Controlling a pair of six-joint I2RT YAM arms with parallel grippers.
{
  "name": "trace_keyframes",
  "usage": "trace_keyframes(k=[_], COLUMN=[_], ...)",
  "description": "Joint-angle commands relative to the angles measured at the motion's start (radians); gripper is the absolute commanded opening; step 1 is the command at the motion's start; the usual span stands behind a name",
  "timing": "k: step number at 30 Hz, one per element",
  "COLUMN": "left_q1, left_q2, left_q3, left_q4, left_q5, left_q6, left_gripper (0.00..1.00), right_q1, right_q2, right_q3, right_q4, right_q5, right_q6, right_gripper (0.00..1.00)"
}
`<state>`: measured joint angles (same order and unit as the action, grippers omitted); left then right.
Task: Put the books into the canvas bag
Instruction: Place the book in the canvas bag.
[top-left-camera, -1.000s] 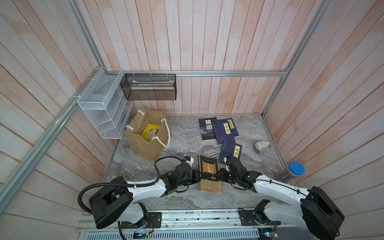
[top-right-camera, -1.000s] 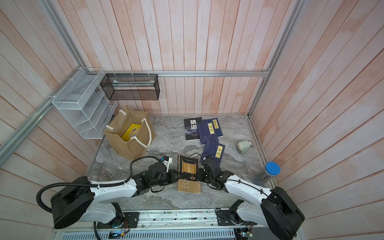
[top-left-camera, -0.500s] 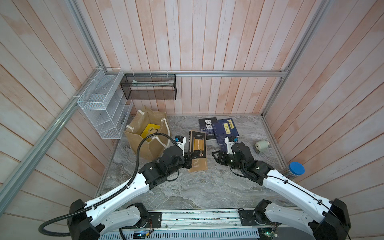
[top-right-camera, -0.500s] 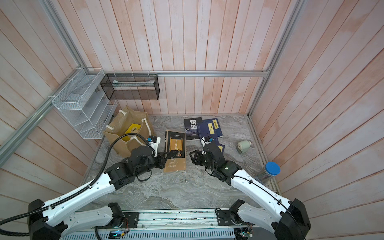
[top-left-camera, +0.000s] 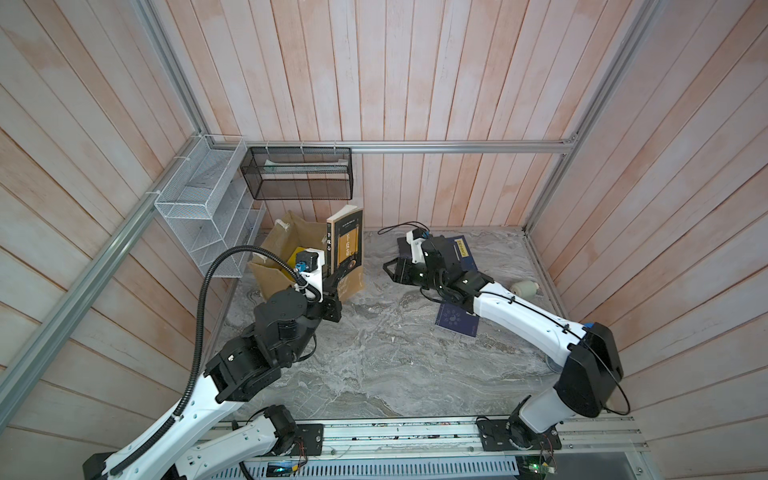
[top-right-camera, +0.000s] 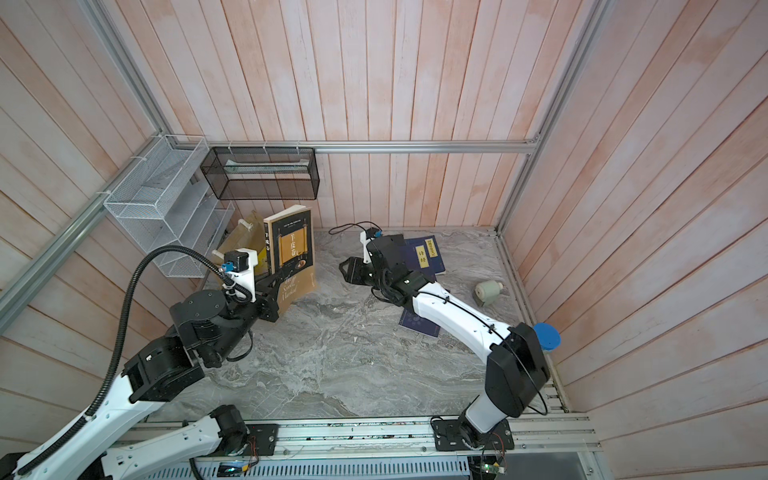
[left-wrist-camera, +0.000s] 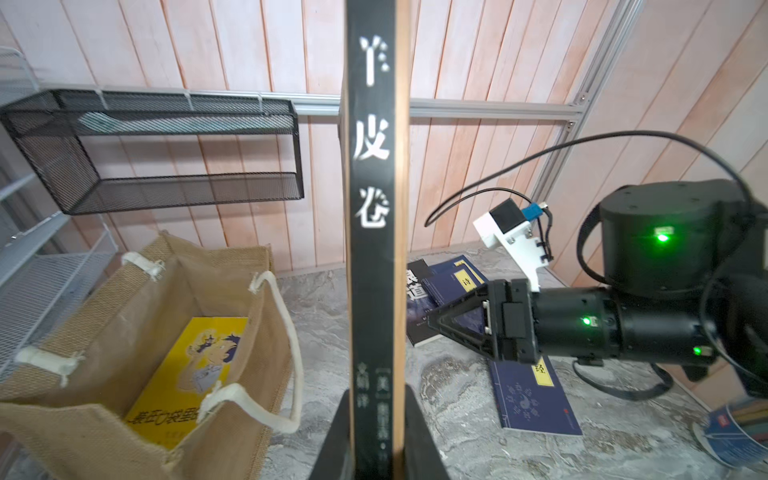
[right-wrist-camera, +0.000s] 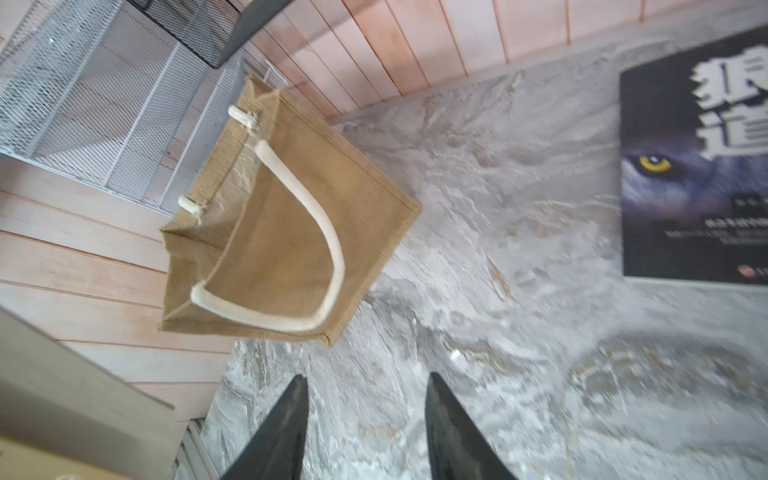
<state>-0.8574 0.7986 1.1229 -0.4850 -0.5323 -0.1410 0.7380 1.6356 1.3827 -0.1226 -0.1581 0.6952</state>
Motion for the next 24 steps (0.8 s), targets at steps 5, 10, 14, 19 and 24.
trace_keyframes(k=[5,10,14,19,24], left_q1=[0.003,0.032,0.195,0.461,0.654], left_q2=[-0.048,0.006,0.058,0.12,0.212], left_q3=[0.006,0.037,0.103,0.153,0.203], left_q4=[0.256,0.381,0.314,0.233,0.179], left_q5=[-0.211,-0.264,-0.109,0.16,0.367], left_q6=[0.254,0.458,0.423,0.307,0.255], left_gripper=[0.0,0.0,0.0,0.0,0.0], right_q1=[0.029,0.037,0.058,0.088,0.104], right_q2=[0.196,0.328,0.417,0.529,0.663], right_q3=[0.254,0.408,0.544,0.69,0.863], right_q4=[0.025,0.035,0.022,0.008,-0.075], right_q5=[-0.077,-0.117,-0.127,-0.139,-0.164], right_q6=[-0.018,0.013,0.018,0.024,0.026], right_gripper=[0.51,0.51,0.52,0.53,0.53])
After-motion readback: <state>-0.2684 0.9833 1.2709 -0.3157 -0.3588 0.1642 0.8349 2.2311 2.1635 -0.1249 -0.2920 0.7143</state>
